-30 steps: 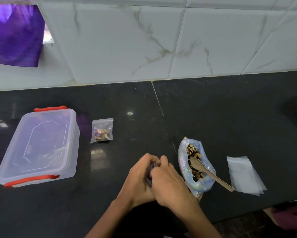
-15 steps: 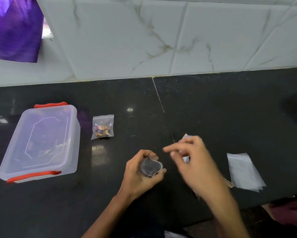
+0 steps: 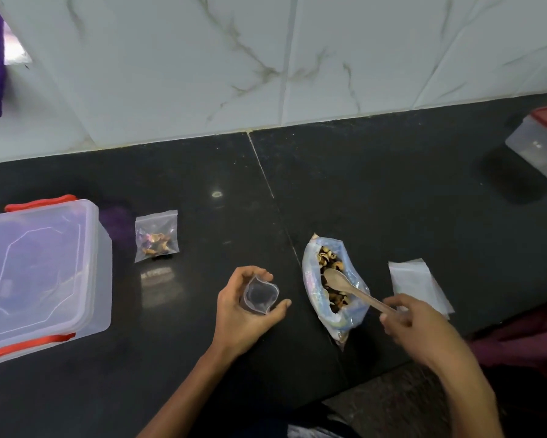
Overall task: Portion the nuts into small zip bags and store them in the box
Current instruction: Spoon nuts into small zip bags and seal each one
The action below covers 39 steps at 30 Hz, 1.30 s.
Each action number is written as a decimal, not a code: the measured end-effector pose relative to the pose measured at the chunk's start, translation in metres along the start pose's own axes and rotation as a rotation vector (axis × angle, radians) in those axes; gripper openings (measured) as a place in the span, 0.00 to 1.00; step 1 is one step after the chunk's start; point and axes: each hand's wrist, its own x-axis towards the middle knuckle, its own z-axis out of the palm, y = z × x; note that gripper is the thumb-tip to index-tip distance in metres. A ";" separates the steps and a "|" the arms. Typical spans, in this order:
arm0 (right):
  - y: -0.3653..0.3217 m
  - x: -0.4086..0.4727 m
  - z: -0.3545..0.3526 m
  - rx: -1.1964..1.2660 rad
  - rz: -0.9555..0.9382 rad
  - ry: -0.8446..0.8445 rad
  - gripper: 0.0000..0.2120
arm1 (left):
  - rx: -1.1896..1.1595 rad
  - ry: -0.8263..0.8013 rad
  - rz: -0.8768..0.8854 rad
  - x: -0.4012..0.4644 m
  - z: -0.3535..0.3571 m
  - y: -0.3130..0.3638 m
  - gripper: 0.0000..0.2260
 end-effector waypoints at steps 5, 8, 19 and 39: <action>-0.010 0.003 0.003 0.175 -0.214 0.241 0.04 | -0.032 -0.068 -0.043 0.006 0.012 0.000 0.21; -0.018 0.016 0.018 0.287 -0.328 0.258 0.05 | -0.059 -0.124 -0.082 0.010 0.020 0.000 0.22; -0.014 0.029 0.053 0.249 -0.512 0.535 0.11 | -0.153 -0.250 -0.153 0.007 0.044 -0.005 0.22; -0.008 0.036 0.052 1.119 0.171 0.089 0.11 | -0.230 -0.244 -0.239 0.006 0.053 -0.008 0.19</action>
